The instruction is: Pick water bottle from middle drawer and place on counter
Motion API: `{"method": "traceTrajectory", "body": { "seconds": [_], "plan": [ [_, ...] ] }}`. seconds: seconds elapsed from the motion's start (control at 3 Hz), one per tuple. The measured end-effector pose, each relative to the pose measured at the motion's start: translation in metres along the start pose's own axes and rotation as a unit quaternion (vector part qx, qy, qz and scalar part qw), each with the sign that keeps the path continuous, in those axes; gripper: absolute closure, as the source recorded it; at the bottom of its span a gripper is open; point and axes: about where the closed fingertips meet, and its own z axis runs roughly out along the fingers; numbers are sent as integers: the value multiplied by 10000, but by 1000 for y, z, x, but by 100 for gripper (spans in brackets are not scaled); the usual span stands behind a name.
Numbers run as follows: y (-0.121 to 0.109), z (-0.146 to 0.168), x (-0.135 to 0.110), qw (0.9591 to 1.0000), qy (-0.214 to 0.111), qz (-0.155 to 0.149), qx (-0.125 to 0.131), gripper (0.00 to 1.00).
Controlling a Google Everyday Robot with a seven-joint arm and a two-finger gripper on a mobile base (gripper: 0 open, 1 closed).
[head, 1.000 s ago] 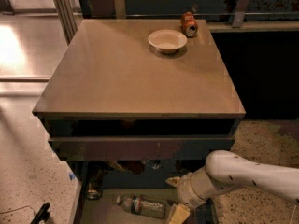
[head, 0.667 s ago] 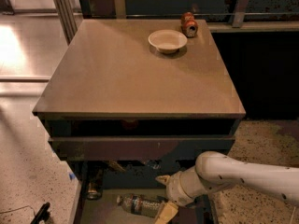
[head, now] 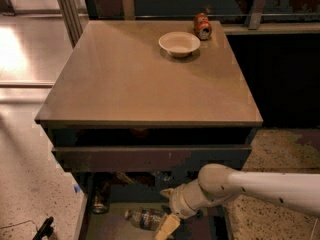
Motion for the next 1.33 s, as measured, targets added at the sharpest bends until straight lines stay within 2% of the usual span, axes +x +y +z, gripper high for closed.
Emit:
{"method": "traceTrajectory", "body": {
  "seconds": [0.33,0.67,1.0,1.33],
  "plan": [
    [-2,7,3,9998,158,54,116,0],
    [-4,11,2,9988,253,46,414,0],
    [-4,14,3,9988,254,73,423,0],
    [-6,38,9,9984,281,231,429,0]
  ]
}}
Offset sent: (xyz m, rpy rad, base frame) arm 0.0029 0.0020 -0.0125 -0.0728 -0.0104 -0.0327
